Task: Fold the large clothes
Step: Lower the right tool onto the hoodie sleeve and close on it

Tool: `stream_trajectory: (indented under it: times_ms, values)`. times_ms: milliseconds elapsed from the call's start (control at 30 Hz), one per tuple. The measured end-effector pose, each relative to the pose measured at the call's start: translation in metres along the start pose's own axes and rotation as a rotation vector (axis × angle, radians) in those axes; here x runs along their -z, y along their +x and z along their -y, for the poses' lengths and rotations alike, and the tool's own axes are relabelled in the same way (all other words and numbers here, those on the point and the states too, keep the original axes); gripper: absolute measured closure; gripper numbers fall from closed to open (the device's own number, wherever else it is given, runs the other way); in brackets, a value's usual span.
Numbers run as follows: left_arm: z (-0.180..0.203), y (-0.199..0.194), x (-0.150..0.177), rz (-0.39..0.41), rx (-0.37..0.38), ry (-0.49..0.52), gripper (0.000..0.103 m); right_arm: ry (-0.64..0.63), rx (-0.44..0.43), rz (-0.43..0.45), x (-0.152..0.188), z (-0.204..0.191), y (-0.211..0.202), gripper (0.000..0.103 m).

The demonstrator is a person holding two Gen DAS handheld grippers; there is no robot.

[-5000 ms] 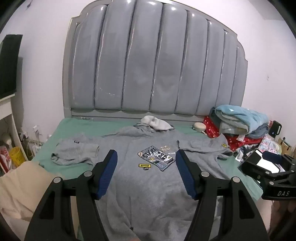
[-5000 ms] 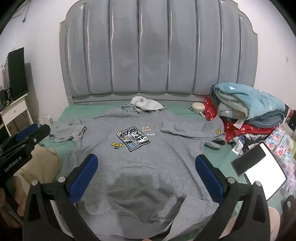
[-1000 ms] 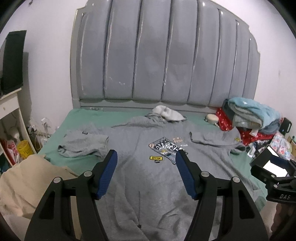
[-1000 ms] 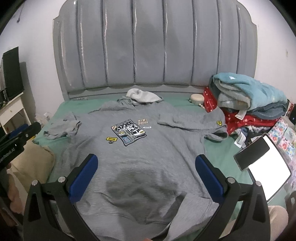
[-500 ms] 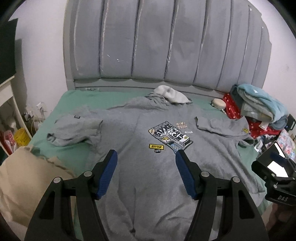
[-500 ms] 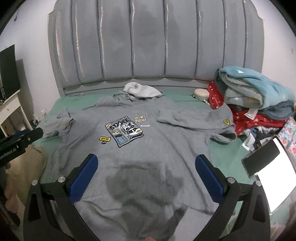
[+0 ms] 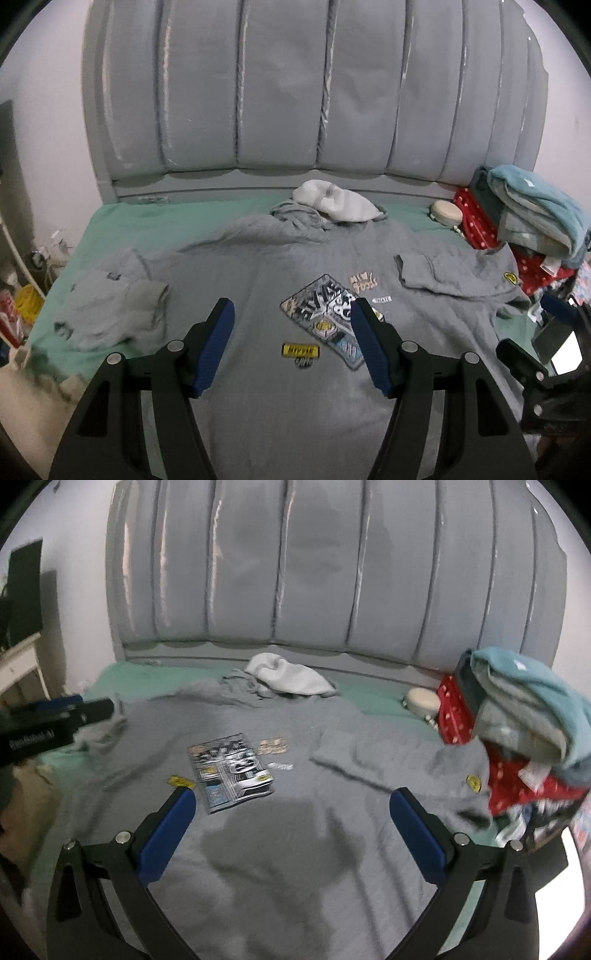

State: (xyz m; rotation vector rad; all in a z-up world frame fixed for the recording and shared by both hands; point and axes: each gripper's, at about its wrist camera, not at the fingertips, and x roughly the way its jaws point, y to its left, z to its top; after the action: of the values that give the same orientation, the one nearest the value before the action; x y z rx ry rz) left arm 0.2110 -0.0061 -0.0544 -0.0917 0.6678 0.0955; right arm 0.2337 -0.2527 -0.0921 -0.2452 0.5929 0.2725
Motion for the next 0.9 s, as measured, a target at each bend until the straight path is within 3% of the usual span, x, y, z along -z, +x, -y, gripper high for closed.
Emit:
stream_trajectory:
  times_ms: [133,200,400,567,733,767,800,900]
  values:
    - [-0.001,0.033,-0.004,0.015,-0.017,0.068,0.034,-0.071,0.067,-0.001,-0.010,0.013,0.042,0.000]
    - [-0.008,0.055,-0.004,0.018,-0.070,0.066,0.034,-0.080,0.087,-0.005,-0.015,0.022,0.065,0.000]
    - [-0.044,0.103,-0.010,-0.103,-0.101,-0.068,0.034,-0.084,0.072,-0.063,-0.038,0.034,0.155,0.003]
    - [-0.065,0.135,0.003,-0.186,-0.111,-0.127,0.034,-0.113,0.110,-0.175,-0.014,0.042,0.212,0.008]
    - [-0.059,0.145,0.012,-0.202,-0.095,-0.097,0.034,-0.111,0.082,-0.242,0.005,0.048,0.222,0.008]
    - [-0.056,0.147,0.013,-0.209,-0.091,-0.083,0.034,-0.137,0.071,-0.246,0.005,0.045,0.220,0.013]
    - [-0.053,0.147,0.015,-0.215,-0.085,-0.078,0.034,-0.143,0.052,-0.249,0.004,0.044,0.220,0.026]
    - [-0.047,0.142,0.017,-0.225,-0.066,-0.073,0.034,-0.145,-0.011,-0.263,0.005,0.042,0.219,0.046]
